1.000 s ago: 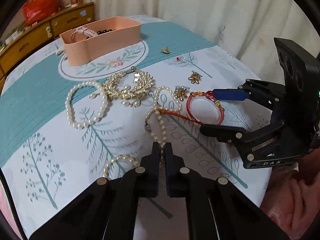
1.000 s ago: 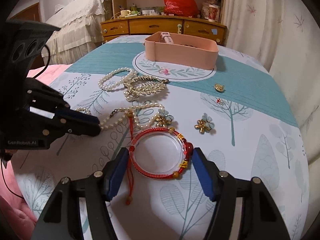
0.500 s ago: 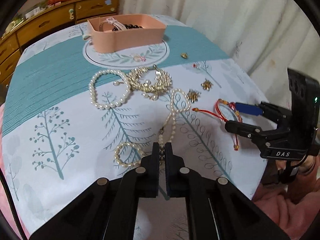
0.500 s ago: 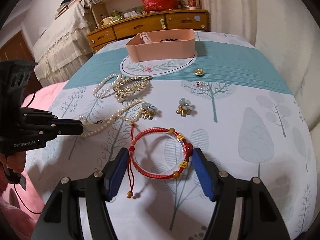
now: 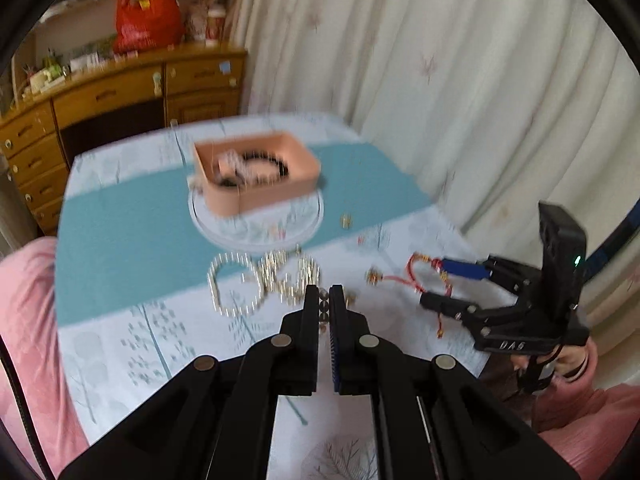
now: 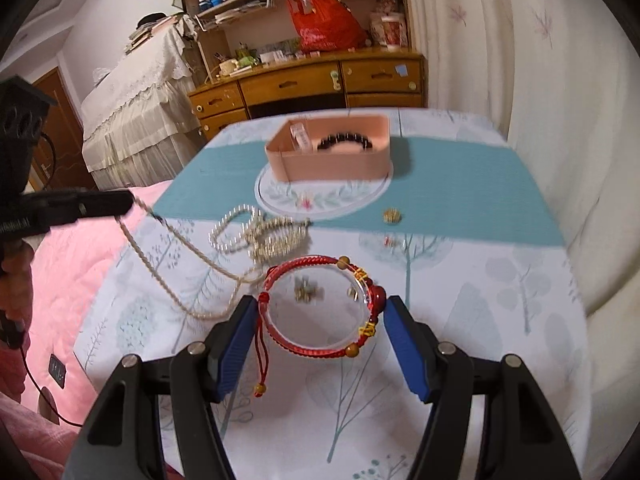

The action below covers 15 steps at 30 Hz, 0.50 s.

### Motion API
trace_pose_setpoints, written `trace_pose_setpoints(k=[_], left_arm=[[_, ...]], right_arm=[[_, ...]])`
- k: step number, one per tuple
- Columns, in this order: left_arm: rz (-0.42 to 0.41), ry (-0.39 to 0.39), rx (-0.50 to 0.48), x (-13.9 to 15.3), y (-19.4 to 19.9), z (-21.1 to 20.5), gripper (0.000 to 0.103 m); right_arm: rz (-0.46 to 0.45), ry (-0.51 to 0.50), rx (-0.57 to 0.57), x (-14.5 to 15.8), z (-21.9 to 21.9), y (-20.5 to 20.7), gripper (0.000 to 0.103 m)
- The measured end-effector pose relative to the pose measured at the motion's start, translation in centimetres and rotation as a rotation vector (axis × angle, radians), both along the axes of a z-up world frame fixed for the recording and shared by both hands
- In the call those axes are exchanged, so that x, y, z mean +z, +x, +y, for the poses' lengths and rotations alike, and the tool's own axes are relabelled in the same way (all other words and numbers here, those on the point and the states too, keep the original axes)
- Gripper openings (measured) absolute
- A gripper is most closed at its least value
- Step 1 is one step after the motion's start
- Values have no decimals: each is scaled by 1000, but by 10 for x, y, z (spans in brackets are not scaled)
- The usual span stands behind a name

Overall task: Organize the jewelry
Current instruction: 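Carry the red bracelet and pearl strand over the pink tray and release both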

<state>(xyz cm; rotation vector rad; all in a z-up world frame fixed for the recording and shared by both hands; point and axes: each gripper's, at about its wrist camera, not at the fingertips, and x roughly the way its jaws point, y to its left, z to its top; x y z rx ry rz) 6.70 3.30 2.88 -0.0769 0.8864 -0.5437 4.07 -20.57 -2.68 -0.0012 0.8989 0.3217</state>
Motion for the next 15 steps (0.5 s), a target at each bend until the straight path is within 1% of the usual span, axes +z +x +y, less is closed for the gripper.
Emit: trace_pose_setpoints(k=[3, 7, 11, 15], left_arm=[[-90, -14, 32, 31, 3, 4, 3], [-168, -41, 60, 65, 12, 10, 3], [-248, -48, 93, 93, 22, 11, 3], [-292, -56, 129, 111, 40, 14, 3]], right_arm=[[-34, 0, 12, 16, 0, 9, 65], [-66, 16, 22, 35, -1, 24, 65], [-86, 51, 17, 54, -3, 47, 65], [-108, 55, 13, 69, -3, 70, 66]])
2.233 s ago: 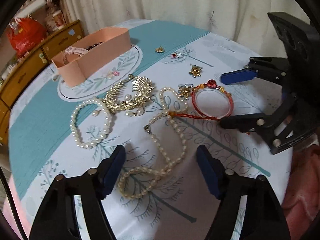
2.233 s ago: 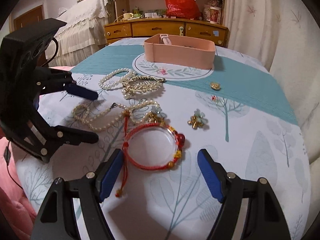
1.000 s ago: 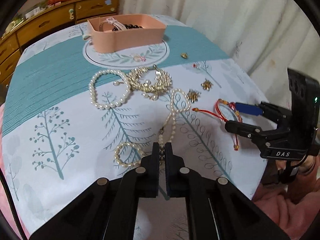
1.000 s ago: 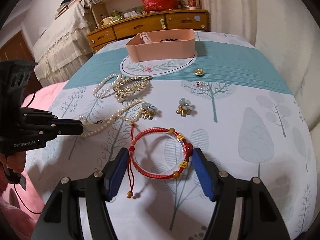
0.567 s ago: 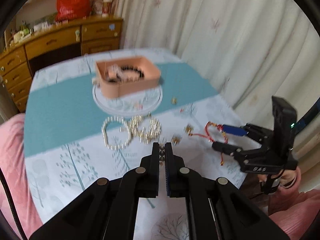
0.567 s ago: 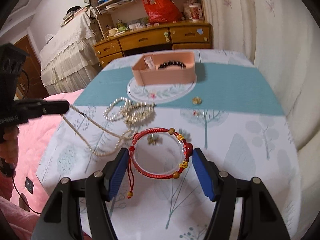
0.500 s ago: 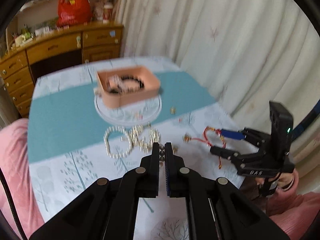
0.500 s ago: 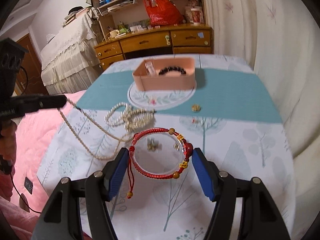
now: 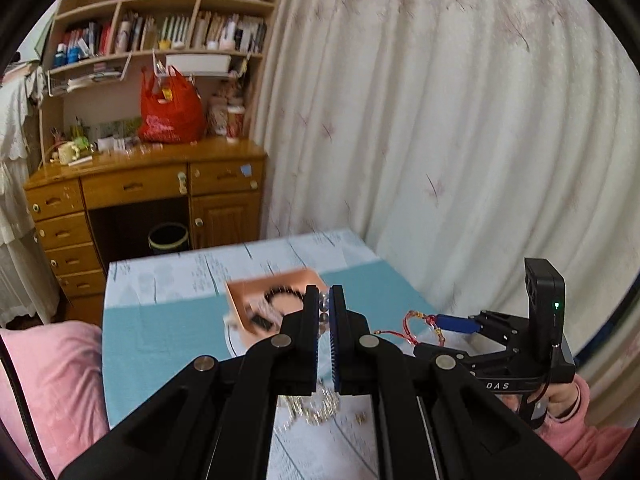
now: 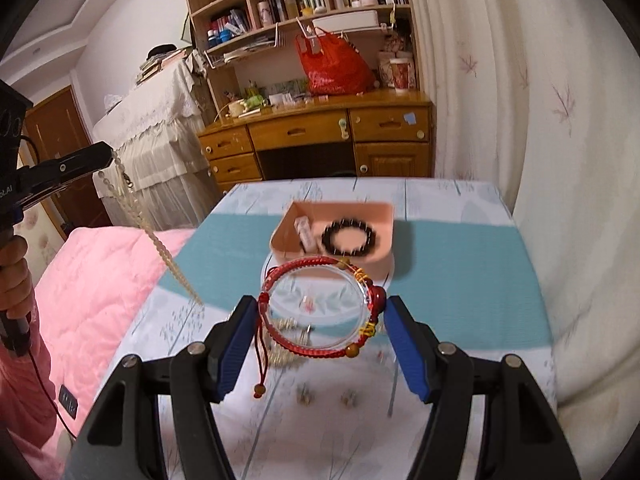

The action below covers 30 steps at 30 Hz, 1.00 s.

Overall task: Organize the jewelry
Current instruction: 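Carry the red bracelet and pearl strand over the pink tray and release both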

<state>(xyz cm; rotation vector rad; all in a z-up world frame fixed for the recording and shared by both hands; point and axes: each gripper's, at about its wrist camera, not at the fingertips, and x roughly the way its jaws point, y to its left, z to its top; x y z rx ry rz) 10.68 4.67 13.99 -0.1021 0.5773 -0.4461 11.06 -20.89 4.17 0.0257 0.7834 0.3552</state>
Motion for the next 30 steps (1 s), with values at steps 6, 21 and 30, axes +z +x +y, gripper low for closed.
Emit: trace_pose_setpoints(k=[6, 21, 30], left_arm=[[-53, 4, 68, 7, 39, -1, 3], [78, -148, 22, -64, 161, -19, 3], [252, -84, 51, -119, 193, -23, 31]], right_arm=[[-3, 23, 17, 11, 1, 44, 66], [106, 33, 3, -40, 6, 147, 66], [211, 1, 10, -84, 19, 177, 67]])
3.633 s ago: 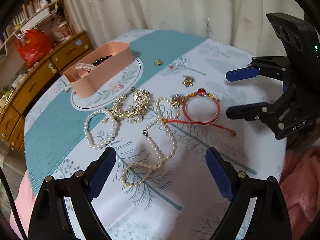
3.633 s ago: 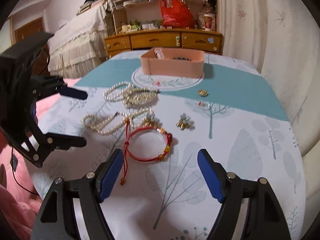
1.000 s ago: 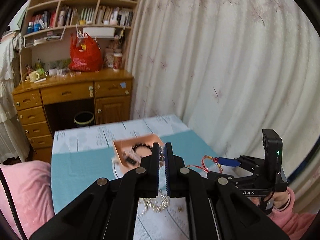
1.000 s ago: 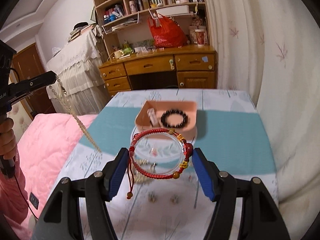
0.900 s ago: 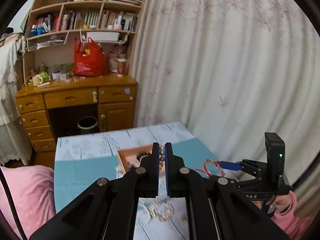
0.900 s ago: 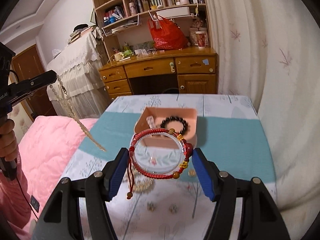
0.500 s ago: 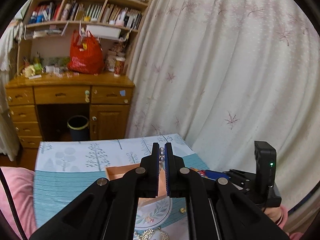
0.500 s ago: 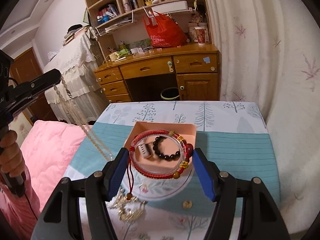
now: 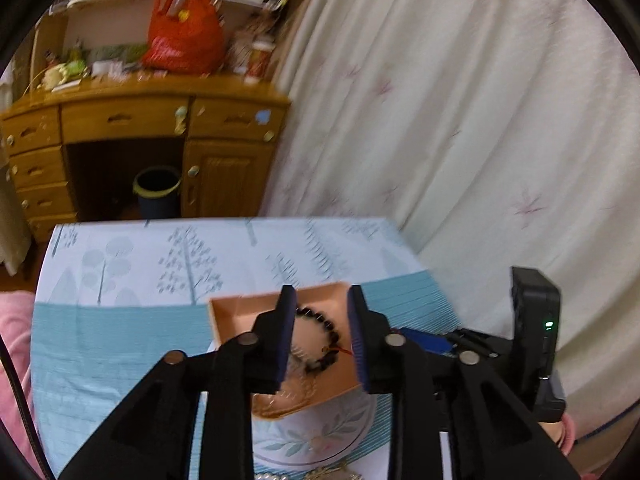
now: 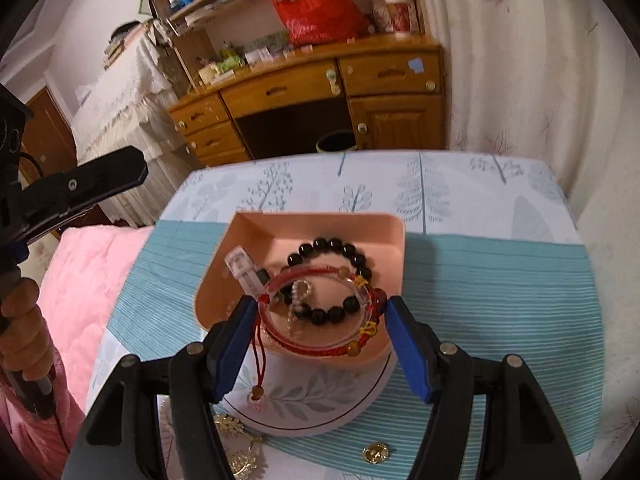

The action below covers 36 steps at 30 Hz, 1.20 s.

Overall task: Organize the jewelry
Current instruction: 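Carry the red bracelet and pearl strand over the pink tray and release both, then withdraw both grippers and move them toward the flower brooches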

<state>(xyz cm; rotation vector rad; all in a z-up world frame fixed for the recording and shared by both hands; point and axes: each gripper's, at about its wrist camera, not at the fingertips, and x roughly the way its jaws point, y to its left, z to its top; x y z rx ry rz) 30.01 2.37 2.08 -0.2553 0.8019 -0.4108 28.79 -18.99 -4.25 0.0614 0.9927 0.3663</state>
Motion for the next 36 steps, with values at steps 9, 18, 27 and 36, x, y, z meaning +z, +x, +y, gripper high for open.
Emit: trace_pose_setpoints(k=[9, 18, 27, 36], left_arm=[[63, 77, 47, 3, -17, 5, 70], [69, 219, 107, 25, -92, -1, 91], [135, 305, 146, 12, -167, -6, 91], [117, 317, 177, -29, -195, -2, 91]], right_arm=[[-49, -7, -11, 22, 1, -15, 72], [-128, 24, -67, 72, -16, -85, 82], [-117, 1, 1, 67, -10, -157, 82], [-155, 21, -23, 41, -22, -201, 82]])
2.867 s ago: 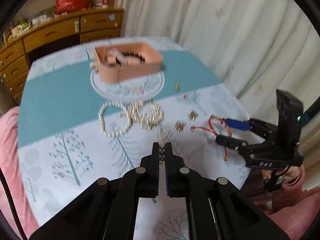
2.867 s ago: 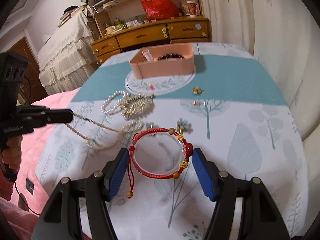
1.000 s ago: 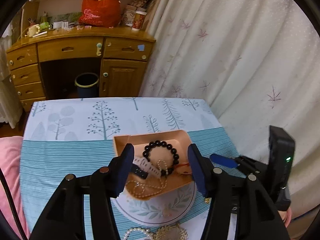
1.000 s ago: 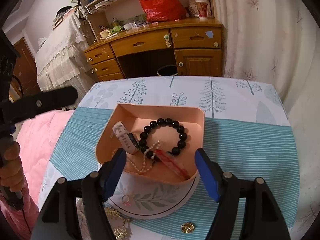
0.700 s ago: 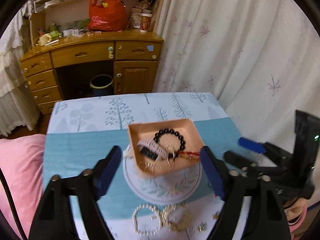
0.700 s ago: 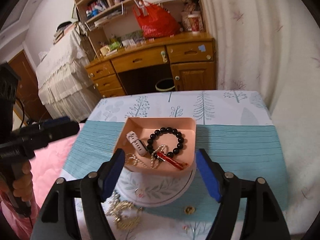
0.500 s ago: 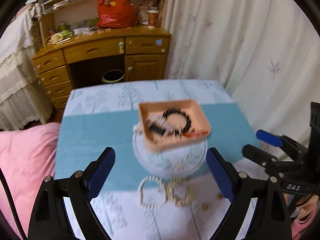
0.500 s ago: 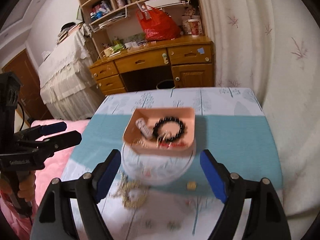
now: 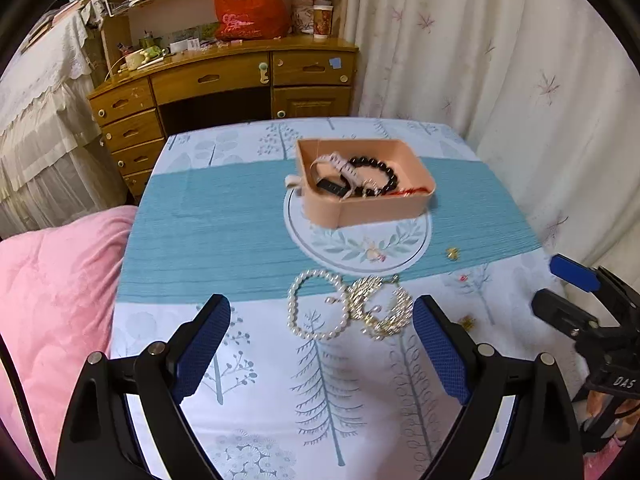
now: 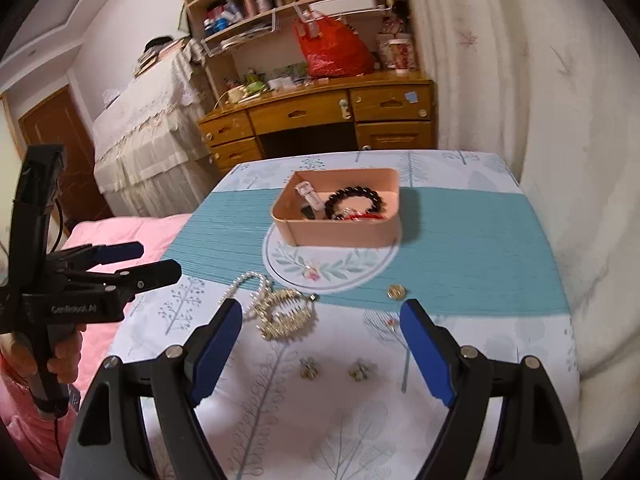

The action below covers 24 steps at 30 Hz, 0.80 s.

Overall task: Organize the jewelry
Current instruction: 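Withdraw both grippers and move them toward the flower brooches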

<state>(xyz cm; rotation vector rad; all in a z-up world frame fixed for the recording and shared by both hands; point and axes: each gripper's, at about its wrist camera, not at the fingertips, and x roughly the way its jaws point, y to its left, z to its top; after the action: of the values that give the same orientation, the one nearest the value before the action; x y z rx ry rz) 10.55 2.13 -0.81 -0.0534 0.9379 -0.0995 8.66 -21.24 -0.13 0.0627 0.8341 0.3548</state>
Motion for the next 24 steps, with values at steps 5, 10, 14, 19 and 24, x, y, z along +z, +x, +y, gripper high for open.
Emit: trace_pose_setpoints(k=[5, 10, 14, 19, 24], left_arm=[[32, -31, -48, -39, -6, -1, 91], [14, -71, -75, -62, -10, 0, 91], [-1, -147, -148, -72, -16, -9, 91], [-8, -191, -214, -85, -21, -34, 91], [47, -235, -239, -99, -12, -56, 63]], right_arm=[[-7, -2, -66, -28, -10, -9, 82], [5, -49, -88, -49, -11, -11, 82], [10, -90, -79, -66, -10, -15, 82], [89, -148, -52, -92, -11, -8, 69], [109, -170, -24, -104, -14, -4, 60]])
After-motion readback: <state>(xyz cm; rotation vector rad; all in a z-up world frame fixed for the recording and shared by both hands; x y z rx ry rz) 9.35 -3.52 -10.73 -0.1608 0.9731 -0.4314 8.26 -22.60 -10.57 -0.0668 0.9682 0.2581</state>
